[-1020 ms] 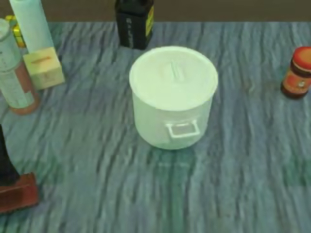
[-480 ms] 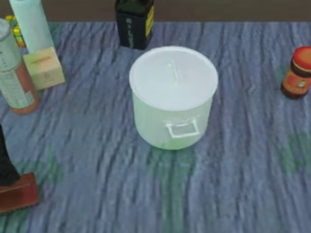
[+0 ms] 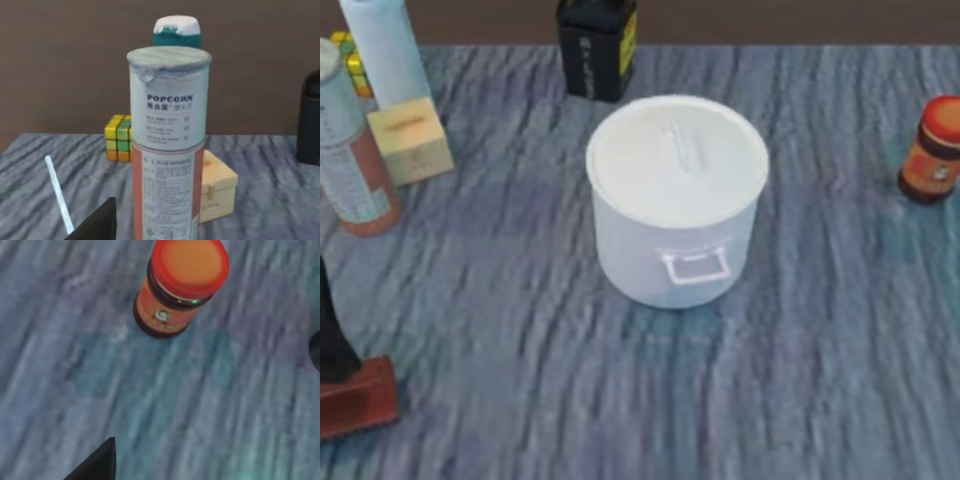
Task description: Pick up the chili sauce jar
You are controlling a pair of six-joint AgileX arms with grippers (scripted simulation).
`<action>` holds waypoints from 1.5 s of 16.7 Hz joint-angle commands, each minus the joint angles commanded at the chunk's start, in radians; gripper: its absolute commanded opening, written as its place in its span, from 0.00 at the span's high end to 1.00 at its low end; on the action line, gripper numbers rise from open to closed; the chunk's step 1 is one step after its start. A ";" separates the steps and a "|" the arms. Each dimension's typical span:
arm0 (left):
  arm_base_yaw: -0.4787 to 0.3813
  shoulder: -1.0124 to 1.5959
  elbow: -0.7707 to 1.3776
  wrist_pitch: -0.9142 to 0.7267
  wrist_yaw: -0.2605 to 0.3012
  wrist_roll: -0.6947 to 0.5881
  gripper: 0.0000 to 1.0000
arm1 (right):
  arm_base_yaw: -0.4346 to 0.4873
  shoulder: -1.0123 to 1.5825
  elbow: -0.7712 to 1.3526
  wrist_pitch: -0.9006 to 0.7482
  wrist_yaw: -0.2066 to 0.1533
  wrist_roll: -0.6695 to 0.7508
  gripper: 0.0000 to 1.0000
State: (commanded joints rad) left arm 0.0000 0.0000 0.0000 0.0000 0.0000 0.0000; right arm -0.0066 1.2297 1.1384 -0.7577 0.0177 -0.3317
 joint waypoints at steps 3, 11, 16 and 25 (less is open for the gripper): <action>0.000 0.000 0.000 0.000 0.000 0.000 0.00 | -0.003 0.270 0.280 -0.149 -0.006 -0.065 0.00; 0.000 0.000 0.000 0.000 0.000 0.000 0.00 | -0.004 0.907 0.943 -0.491 -0.038 -0.216 0.00; 0.000 0.000 0.000 0.000 0.000 0.000 0.00 | 0.000 1.181 1.218 -0.629 -0.058 -0.279 0.00; 0.000 0.000 0.000 0.000 0.000 0.000 0.00 | 0.002 1.279 1.317 -0.678 -0.066 -0.302 0.00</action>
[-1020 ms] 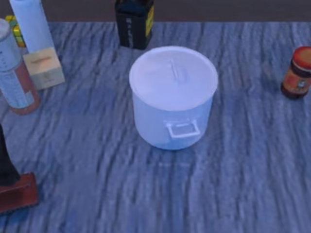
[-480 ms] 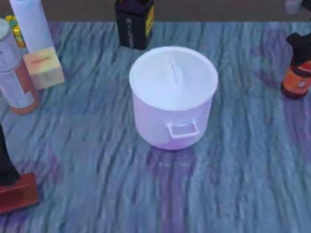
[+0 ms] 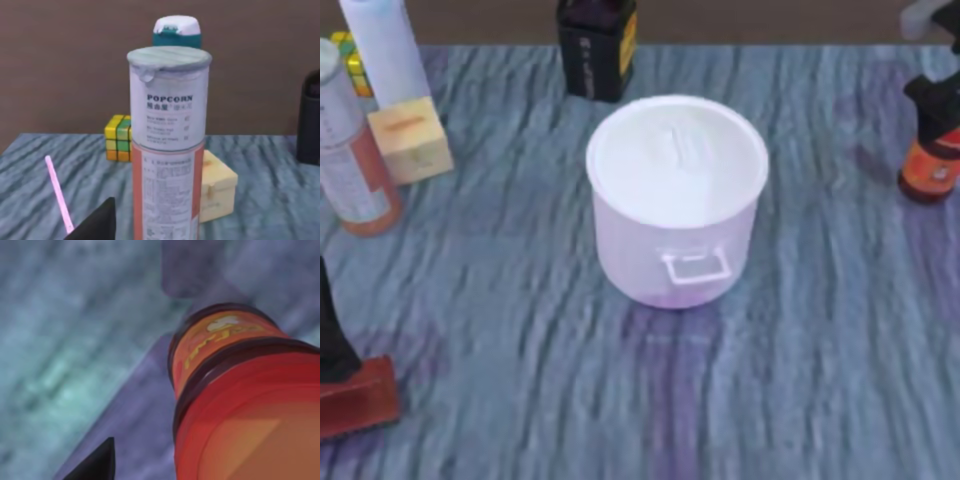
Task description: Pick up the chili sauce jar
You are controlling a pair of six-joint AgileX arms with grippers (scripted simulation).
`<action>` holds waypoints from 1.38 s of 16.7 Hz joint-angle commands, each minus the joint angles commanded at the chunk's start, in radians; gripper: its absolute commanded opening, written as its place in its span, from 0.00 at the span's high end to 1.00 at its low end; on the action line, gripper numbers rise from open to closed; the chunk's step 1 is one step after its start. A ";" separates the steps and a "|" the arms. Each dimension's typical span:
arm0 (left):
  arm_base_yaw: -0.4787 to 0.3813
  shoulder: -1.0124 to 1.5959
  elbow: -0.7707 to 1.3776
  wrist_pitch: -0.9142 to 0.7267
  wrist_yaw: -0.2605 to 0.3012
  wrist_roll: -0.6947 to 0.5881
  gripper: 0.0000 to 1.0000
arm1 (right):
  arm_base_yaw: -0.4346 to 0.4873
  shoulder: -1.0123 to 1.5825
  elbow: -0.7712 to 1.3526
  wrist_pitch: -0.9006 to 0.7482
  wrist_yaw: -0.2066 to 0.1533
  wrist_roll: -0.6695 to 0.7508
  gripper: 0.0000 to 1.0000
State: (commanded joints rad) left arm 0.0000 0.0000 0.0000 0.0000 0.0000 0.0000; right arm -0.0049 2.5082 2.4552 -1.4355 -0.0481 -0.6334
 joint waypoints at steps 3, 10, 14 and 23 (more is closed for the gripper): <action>0.000 0.000 0.000 0.000 0.000 0.000 0.00 | 0.000 -0.002 -0.020 0.019 0.000 0.000 0.00; 0.000 0.000 0.000 0.000 0.000 0.000 0.00 | 0.006 -0.002 -0.201 0.199 0.001 0.006 0.00; 0.000 0.000 0.000 0.000 0.000 0.000 0.00 | 0.006 -0.002 -0.201 0.199 0.001 0.006 0.08; 0.000 0.000 0.000 0.000 0.000 0.000 0.00 | 0.006 -0.002 -0.201 0.199 0.001 0.006 0.75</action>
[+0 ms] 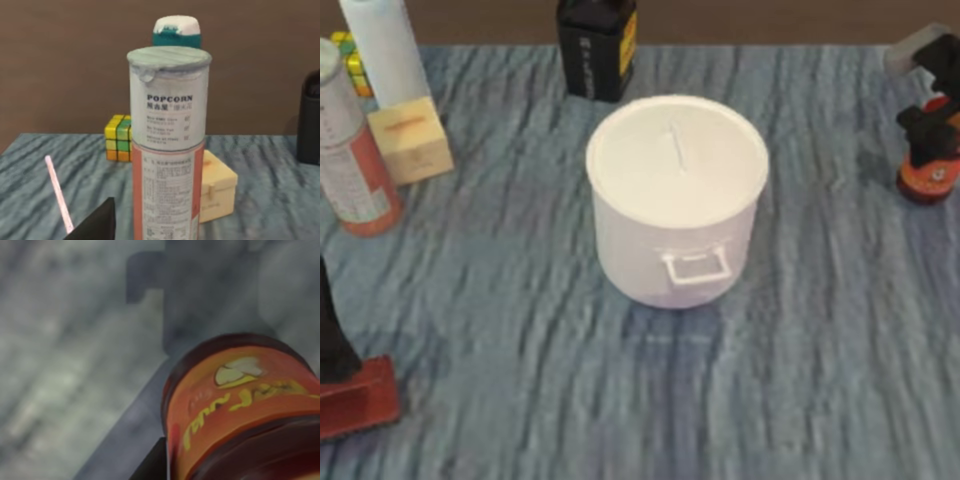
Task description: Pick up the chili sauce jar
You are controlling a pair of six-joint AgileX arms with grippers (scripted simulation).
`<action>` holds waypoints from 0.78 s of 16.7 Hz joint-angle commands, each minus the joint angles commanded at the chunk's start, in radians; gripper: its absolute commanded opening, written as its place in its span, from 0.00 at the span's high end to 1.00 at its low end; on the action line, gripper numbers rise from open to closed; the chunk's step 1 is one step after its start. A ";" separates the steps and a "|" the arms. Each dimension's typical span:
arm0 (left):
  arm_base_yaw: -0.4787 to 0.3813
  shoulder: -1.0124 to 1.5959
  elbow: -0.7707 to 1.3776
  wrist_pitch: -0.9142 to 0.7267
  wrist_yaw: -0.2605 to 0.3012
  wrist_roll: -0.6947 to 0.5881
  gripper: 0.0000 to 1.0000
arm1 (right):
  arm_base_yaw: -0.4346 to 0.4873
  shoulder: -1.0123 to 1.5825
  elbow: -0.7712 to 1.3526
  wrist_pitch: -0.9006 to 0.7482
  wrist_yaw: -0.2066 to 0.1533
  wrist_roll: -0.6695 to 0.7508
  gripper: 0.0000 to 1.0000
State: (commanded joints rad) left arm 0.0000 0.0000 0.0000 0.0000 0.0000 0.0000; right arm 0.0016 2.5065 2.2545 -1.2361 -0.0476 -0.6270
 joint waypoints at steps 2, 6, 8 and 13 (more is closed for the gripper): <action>0.000 0.000 0.000 0.000 0.000 0.000 0.00 | 0.000 0.000 0.000 0.000 0.000 0.000 0.90; 0.000 0.000 0.000 0.000 0.000 0.000 0.00 | 0.000 0.000 0.000 0.000 0.000 0.000 1.00; 0.000 0.000 0.000 0.000 0.000 0.000 0.00 | 0.000 0.000 0.000 0.000 0.000 0.000 1.00; 0.000 0.000 0.000 0.000 0.000 0.000 0.00 | -0.003 -0.003 -0.002 -0.001 0.000 0.002 1.00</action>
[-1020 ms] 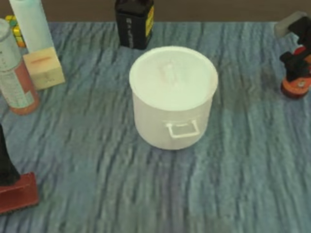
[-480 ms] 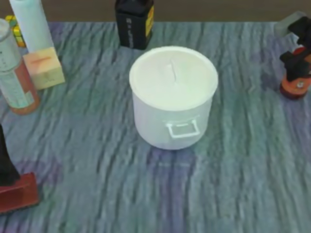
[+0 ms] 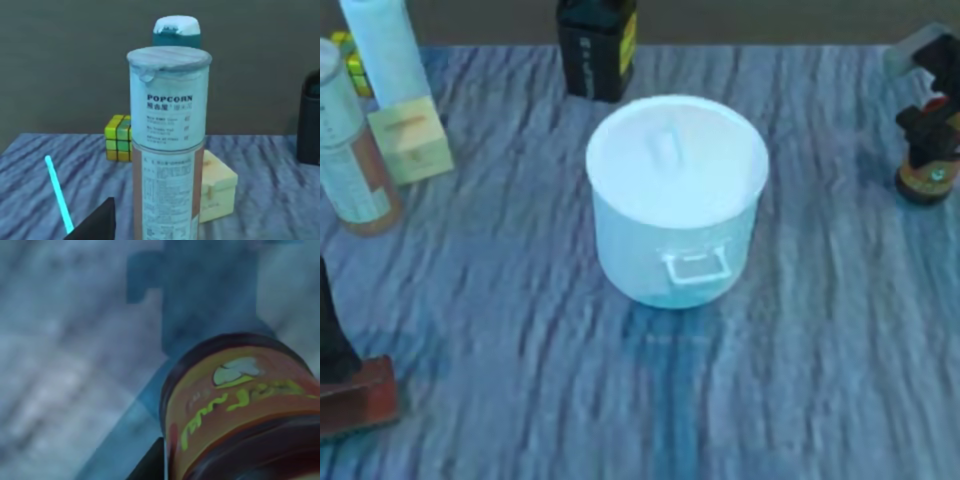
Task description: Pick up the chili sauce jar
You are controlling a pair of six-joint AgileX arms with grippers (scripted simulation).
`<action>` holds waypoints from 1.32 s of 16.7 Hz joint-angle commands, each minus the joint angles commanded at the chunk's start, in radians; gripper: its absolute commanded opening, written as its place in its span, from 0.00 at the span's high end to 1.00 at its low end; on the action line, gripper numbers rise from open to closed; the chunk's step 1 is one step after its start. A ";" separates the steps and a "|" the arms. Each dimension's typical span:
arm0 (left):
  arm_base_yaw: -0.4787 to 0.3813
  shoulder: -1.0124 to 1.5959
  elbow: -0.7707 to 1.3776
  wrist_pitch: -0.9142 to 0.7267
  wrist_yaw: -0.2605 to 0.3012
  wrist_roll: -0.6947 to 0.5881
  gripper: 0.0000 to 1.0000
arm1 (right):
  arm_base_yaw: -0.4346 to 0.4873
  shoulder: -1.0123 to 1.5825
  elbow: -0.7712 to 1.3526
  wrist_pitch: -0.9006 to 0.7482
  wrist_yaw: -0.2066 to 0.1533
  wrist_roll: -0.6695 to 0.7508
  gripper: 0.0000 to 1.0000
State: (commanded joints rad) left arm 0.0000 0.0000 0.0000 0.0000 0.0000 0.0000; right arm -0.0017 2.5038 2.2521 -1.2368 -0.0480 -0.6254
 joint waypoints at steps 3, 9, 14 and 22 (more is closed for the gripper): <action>0.000 0.000 0.000 0.000 0.000 0.000 0.00 | 0.002 -0.071 -0.068 -0.008 -0.003 0.001 1.00; 0.000 0.000 0.000 0.000 0.000 0.000 0.00 | 0.012 -0.406 -0.339 -0.052 -0.005 0.002 1.00; 0.000 0.000 0.000 0.000 0.000 0.000 0.00 | 0.016 -0.491 -0.420 -0.071 -0.005 0.001 1.00; 0.000 0.000 0.000 0.000 0.000 0.000 0.00 | 0.062 -0.463 -0.423 -0.045 0.009 0.170 1.00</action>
State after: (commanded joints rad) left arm 0.0000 0.0000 0.0000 0.0000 0.0000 0.0000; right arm 0.0605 2.0412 1.8295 -1.2820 -0.0394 -0.4555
